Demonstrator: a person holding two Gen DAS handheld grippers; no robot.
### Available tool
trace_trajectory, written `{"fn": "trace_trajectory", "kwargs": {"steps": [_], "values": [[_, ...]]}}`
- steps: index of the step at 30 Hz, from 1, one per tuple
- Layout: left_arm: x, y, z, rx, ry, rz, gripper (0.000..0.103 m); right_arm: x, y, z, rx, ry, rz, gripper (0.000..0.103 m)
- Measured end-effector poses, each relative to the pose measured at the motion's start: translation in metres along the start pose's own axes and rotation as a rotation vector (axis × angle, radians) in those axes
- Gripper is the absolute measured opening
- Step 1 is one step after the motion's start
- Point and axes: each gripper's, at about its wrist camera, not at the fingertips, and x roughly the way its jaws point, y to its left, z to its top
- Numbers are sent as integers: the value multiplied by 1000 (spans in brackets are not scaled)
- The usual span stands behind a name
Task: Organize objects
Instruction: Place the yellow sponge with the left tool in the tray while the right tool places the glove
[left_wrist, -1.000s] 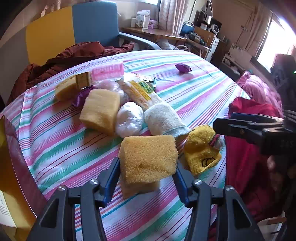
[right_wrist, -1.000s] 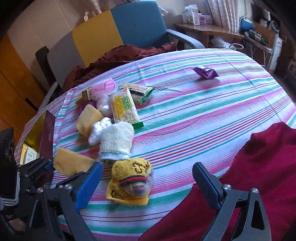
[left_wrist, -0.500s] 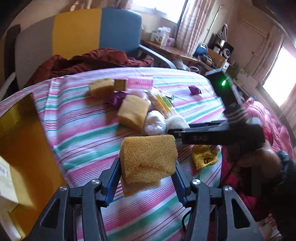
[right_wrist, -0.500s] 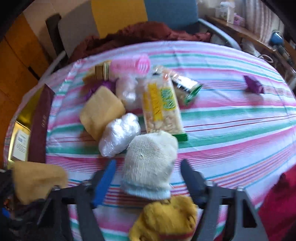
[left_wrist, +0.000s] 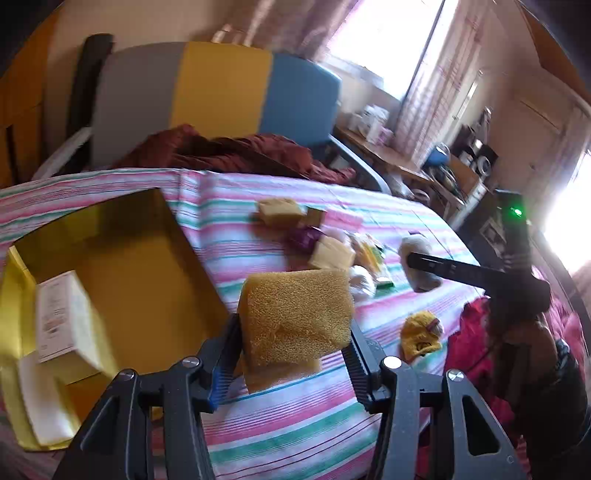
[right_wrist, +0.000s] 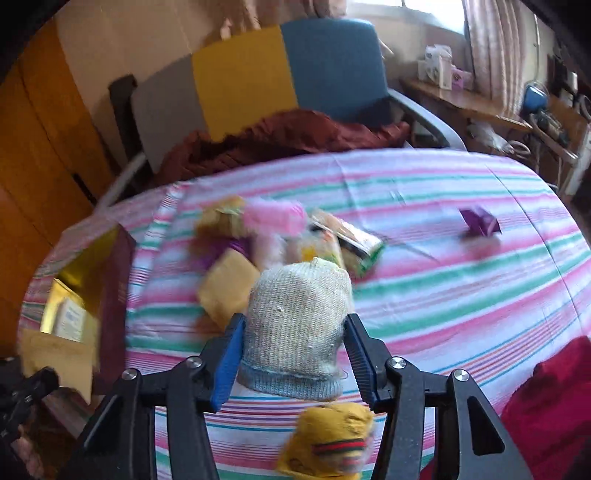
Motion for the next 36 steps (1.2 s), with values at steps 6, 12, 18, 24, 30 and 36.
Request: {"fn": "trace_trajectory", "kwargs": {"steps": [6, 12, 18, 24, 30, 36], "values": [[-40, 46, -8, -113, -65, 72, 53, -11, 67, -6, -119, -6, 144, 54], [-87, 102, -16, -237, -157, 169, 53, -5, 147, -19, -264, 36, 280, 54], [-107, 147, -21, -306, -186, 251, 53, 11, 216, -40, -388, 92, 357, 54], [-103, 174, -13, -315, -173, 291, 53, 33, 257, -52, -453, 148, 380, 54], [-91, 191, 4, -317, -156, 313, 54, 40, 271, -56, -482, 182, 404, 54], [-75, 213, 32, -324, -150, 324, 57, 53, 290, -64, -507, 231, 436, 54]]}}
